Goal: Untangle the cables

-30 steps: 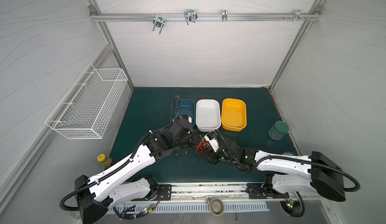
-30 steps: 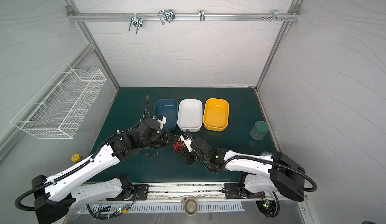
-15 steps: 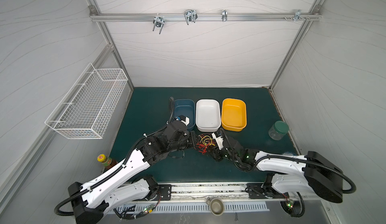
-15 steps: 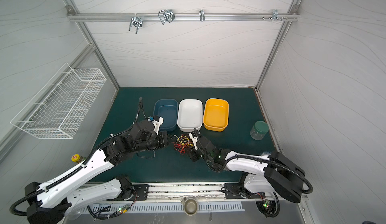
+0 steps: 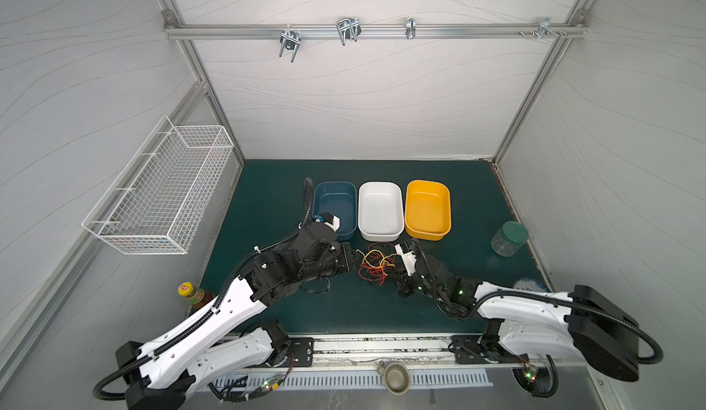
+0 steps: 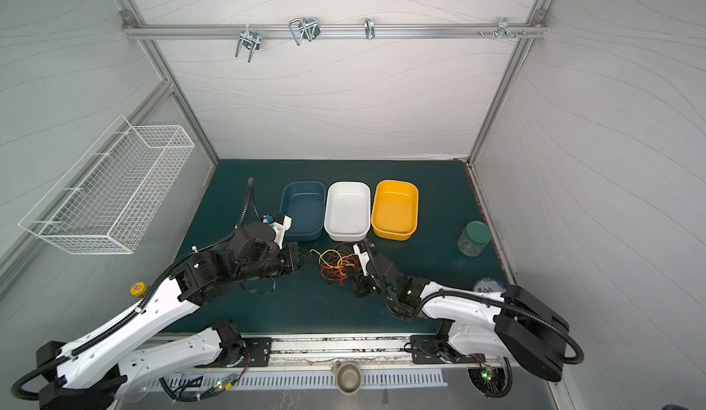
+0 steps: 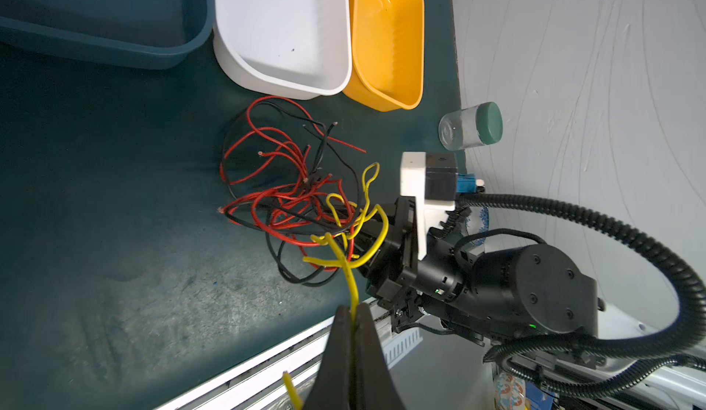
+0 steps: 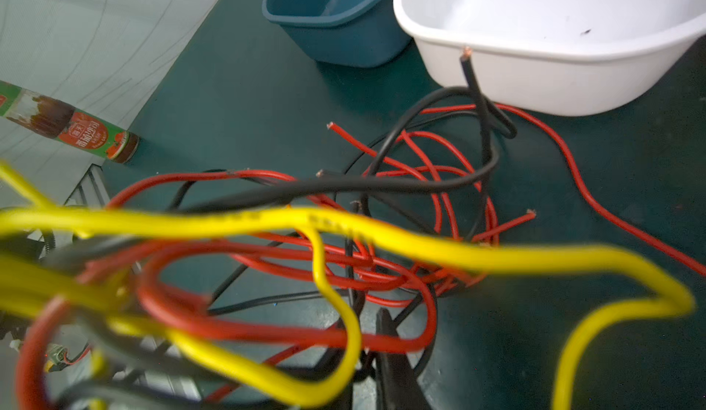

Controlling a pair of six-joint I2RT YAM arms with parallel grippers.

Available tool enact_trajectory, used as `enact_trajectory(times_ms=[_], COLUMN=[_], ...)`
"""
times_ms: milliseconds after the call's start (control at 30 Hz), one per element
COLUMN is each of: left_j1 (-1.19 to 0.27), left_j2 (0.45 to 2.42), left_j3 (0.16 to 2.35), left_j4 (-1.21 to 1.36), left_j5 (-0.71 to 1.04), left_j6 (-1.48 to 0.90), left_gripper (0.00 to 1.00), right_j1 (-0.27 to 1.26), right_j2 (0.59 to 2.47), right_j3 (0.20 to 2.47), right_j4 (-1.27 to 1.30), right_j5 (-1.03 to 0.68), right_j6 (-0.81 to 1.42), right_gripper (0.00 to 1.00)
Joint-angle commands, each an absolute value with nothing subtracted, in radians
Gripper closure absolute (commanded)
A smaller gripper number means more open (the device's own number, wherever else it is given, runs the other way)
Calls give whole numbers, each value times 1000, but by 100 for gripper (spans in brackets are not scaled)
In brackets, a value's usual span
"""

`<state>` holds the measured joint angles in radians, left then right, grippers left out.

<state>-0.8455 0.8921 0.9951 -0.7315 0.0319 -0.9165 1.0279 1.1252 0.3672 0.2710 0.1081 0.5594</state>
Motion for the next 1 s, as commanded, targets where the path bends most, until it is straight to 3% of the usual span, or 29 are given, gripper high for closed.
enact_trajectory(times_ms=[0, 167, 767, 800, 867, 967], left_j1=[-848, -849, -847, -848, -847, -848], left_j2=[871, 900, 951, 953, 953, 964], left_j3=[1072, 1143, 1239, 1239, 1229, 1206], left_j4=[-805, -932, -1121, -1126, -1112, -1084], left_j5=[-53, -122, -236, -243, -220, -178], left_j6=[-870, -803, -591, -585, -571, -565], left_gripper=[100, 100, 100, 100, 100, 100], right_j1=[996, 925, 821, 819, 819, 819], right_j2=[1055, 978, 895, 899, 901, 898], right_j3=[328, 300, 365, 377, 400, 438], right_j4=[219, 146, -117, -130, -142, -157], right_j5=[150, 126, 78, 61, 17, -39], right_j6=[580, 604, 636, 627, 608, 596], right_gripper=[90, 100, 100, 95, 72, 57])
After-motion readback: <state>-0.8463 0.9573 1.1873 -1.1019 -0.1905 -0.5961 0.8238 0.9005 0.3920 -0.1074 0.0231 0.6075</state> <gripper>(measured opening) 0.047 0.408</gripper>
